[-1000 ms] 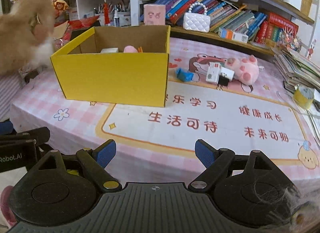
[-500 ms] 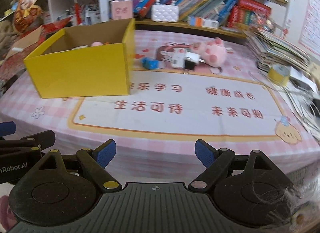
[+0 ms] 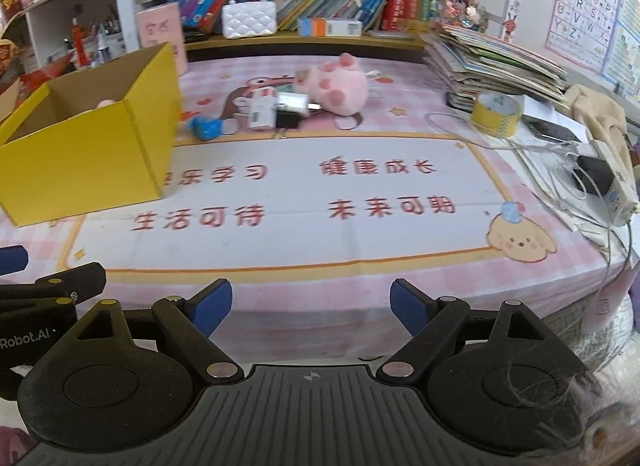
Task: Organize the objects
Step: 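Move both tools toward the remaining pile beside the pink spotted plush pig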
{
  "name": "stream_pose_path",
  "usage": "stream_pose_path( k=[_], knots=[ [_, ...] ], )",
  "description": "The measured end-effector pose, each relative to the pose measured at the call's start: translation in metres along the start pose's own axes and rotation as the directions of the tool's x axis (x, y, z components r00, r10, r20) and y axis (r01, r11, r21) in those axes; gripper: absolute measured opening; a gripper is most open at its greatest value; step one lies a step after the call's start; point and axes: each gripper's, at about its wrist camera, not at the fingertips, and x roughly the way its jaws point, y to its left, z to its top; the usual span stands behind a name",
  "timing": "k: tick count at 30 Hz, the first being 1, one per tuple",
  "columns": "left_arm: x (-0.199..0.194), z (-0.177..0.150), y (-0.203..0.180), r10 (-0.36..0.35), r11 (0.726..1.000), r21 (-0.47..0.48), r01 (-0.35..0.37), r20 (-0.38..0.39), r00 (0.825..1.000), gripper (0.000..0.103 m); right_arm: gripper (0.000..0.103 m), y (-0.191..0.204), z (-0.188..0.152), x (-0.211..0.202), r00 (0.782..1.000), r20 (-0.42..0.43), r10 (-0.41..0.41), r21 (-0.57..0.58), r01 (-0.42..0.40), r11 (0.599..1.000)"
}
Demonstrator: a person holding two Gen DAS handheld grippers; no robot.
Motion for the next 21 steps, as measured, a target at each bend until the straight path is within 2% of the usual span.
stream_pose_path(
  k=[3,15,21],
  knots=[
    [0.007,0.008,-0.014,0.0,0.999,0.036,-0.001,0.005,1.0,0.086,0.085,-0.013,0.01,0.009,1.0,-0.005,-0.009,0.011,0.009,1.0],
    [0.05,0.047,-0.045,0.001,1.0,0.0,-0.001,-0.024,1.0,0.086,0.085,-0.05,0.049,0.047,1.0,-0.024,0.008,-0.008,-0.008,1.0],
    [0.066,0.068,-0.063,0.022,1.0,-0.007,-0.022,-0.013,1.0,0.086,0.085,-0.072,0.072,0.066,1.0,-0.014,0.023,0.006,-0.023,1.0]
  ],
)
